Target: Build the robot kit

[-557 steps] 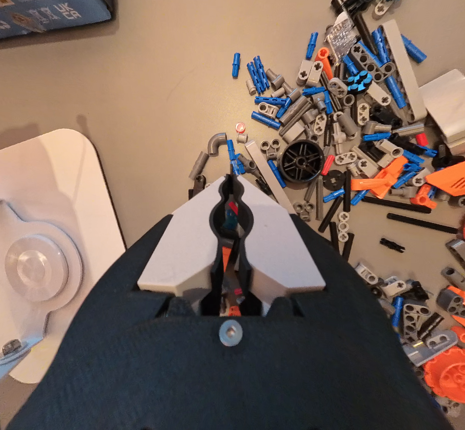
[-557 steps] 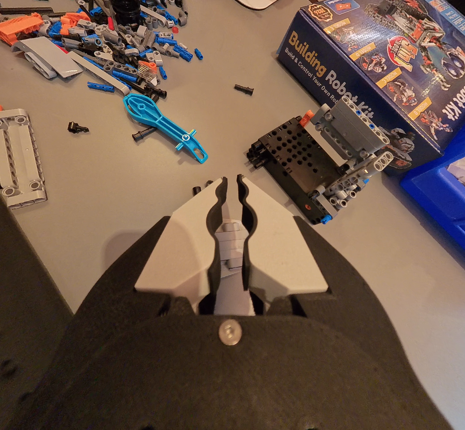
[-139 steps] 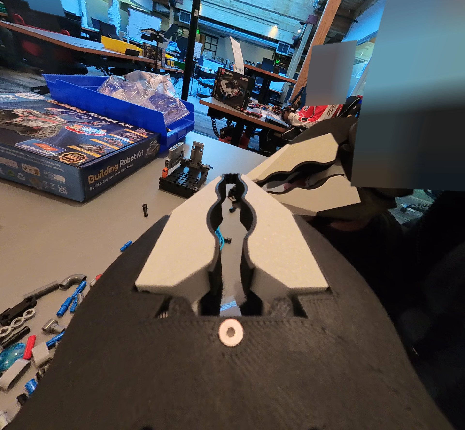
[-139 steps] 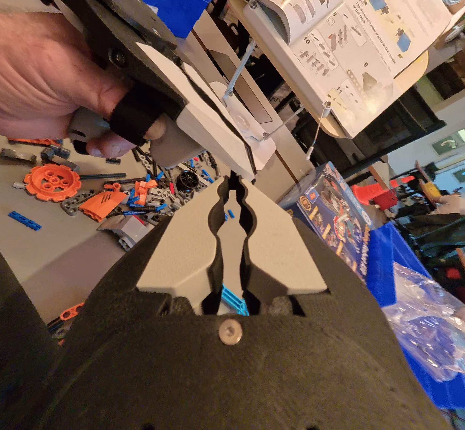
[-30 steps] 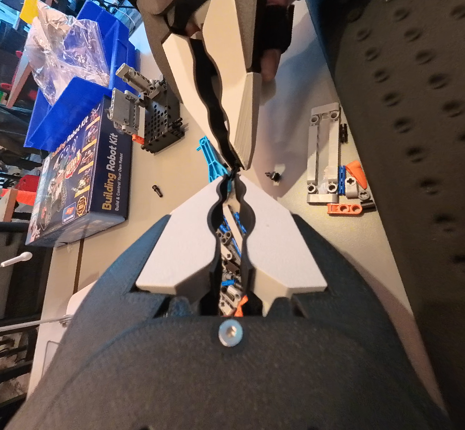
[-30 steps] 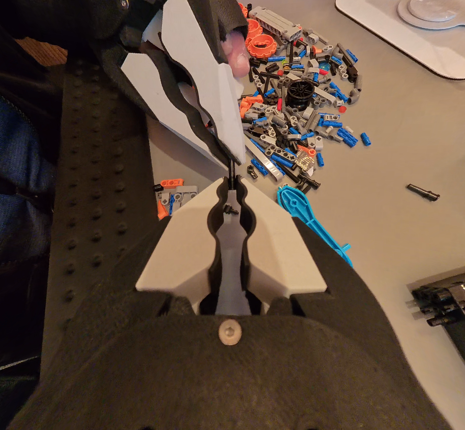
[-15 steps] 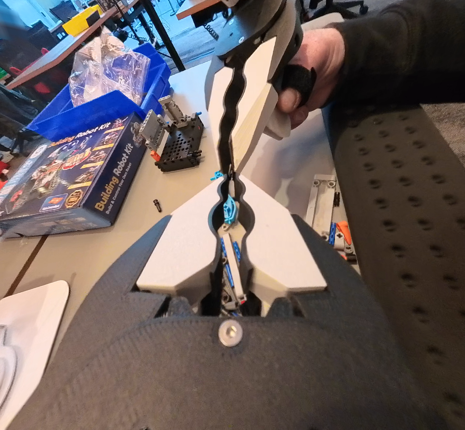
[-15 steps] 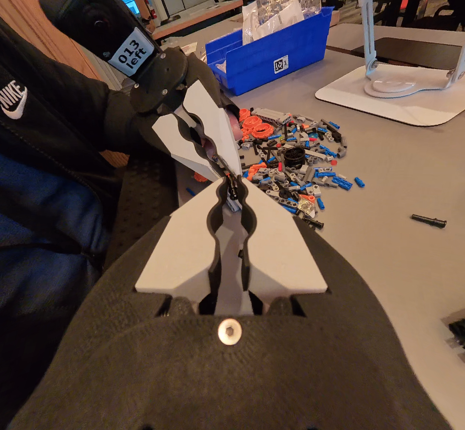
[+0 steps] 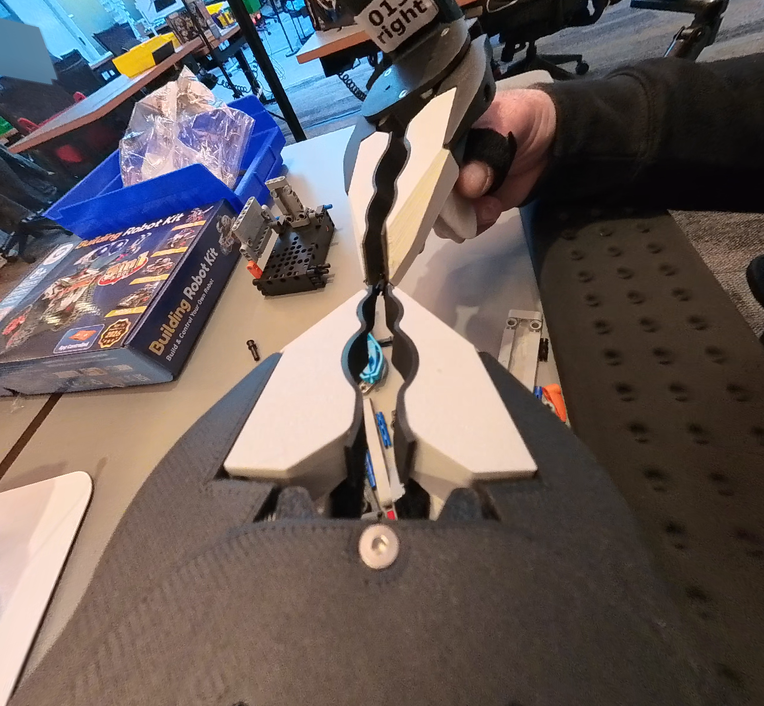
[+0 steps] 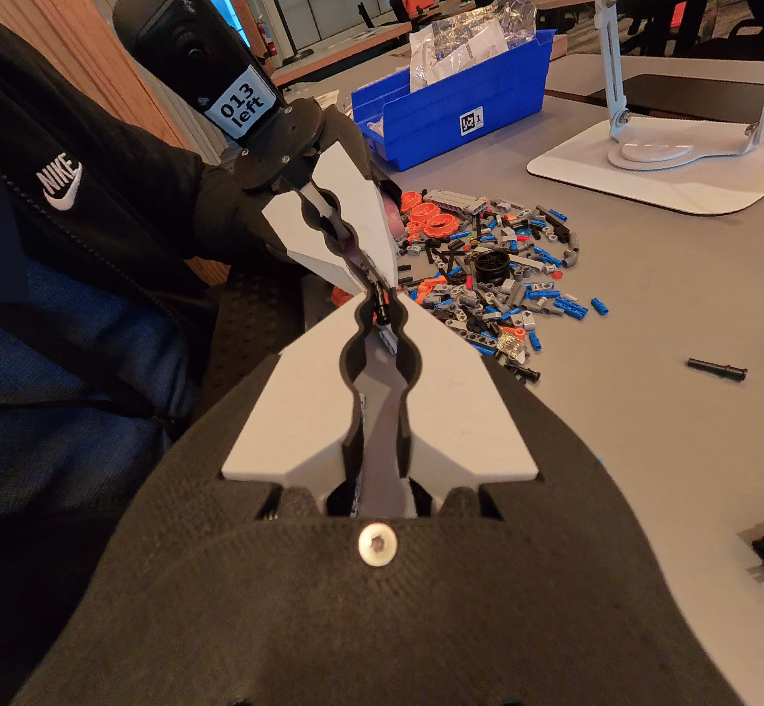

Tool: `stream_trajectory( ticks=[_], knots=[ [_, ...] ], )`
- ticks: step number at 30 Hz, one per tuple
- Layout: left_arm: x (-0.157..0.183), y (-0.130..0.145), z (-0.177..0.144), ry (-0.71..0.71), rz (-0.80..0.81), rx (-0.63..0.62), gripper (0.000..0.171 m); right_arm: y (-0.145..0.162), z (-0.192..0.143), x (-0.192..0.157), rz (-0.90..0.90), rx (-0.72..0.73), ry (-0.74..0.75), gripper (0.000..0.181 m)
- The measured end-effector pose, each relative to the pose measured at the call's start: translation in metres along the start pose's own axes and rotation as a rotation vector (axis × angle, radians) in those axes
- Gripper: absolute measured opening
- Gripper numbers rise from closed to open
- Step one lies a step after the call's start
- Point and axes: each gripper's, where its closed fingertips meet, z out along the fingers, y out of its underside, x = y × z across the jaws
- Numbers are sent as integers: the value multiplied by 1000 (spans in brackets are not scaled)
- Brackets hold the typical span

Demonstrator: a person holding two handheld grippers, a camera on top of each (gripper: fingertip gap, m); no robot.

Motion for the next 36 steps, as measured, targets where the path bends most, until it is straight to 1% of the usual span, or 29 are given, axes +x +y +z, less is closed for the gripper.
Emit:
stream_trajectory(
  ticks=[4,9,17,26,29,30,32,35,36],
  knots=[
    [-5,-7,-5,4,-60,49,1,-2,-3,0,-2,16,-5,8],
    [-3,-10,-4,27,-85,66,1,-8,-3,-4,0,52,-28,5],
    [-1,-9,-3,15,-49,49,0,-12,-3,-8,32,82,-67,4],
    [2,-5,0,-1,18,4,0,-6,-3,-7,24,45,-56,3],
    [1,4,0,30,21,-45,3,0,-2,-3,2,2,-16,3],
    [-3,9,-2,41,16,-82,12,0,-3,-1,-2,2,-5,3],
    [-3,36,-4,103,-39,-228,24,1,-7,4,12,-3,13,2],
    [6,73,-5,173,-76,-384,28,12,-6,15,16,-66,69,3],
    [8,81,-4,168,-50,-422,27,16,-4,16,15,-87,80,3]
  ],
)
